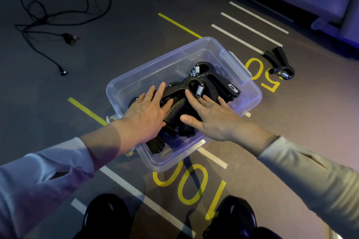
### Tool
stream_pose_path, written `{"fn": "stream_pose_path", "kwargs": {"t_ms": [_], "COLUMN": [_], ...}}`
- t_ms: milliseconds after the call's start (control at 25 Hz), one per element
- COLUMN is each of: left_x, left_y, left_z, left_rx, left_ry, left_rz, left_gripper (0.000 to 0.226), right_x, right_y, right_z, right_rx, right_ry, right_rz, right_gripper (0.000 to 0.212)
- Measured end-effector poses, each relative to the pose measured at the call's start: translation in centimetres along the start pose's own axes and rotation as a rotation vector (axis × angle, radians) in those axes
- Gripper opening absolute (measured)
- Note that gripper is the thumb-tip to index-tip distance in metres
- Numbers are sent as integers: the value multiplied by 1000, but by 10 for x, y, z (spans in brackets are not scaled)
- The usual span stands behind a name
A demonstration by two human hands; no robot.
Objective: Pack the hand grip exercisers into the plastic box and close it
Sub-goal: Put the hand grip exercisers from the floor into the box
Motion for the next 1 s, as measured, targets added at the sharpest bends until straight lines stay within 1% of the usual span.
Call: {"fn": "stream_pose_path", "kwargs": {"t_ms": [200,360,440,560,720,760,880,1000], "left_x": [-4,-10,-11,-11,-15,-15,-14,-14], "left_y": [-3,-19,-27,-34,-32,-29,-22,-21], "left_z": [3,13,20,25,24,23,22,20], "left_rx": [-42,-137,-183,-253,-316,-313,-303,-238], "left_ry": [-34,-80,-106,-50,-15,-21,-25,-35], "left_rz": [28,42,27,16,3,7,16,-11], "left_gripper": [71,68,65,64,63,63,65,75], "right_x": [-1,-1,-2,0,-10,-16,-28,-27], "right_y": [-6,-12,-12,-5,5,7,11,11], "right_z": [6,20,23,22,28,26,8,-3], "right_rx": [148,334,386,276,116,60,-37,-131], "right_ry": [-15,-136,-154,-96,-239,-223,-53,0], "right_rz": [61,176,232,281,195,189,169,129], "right_gripper": [69,57,52,52,48,47,51,53]}}
Point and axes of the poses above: each hand's wrist, its own x-axis towards the middle knuckle, its own z-axis out of the back of the hand, y = z × x, the point moved 2 cm from there along x, towards the middle knuckle, and after that the axes turned 13 degrees about x, right-handed, at the moved point
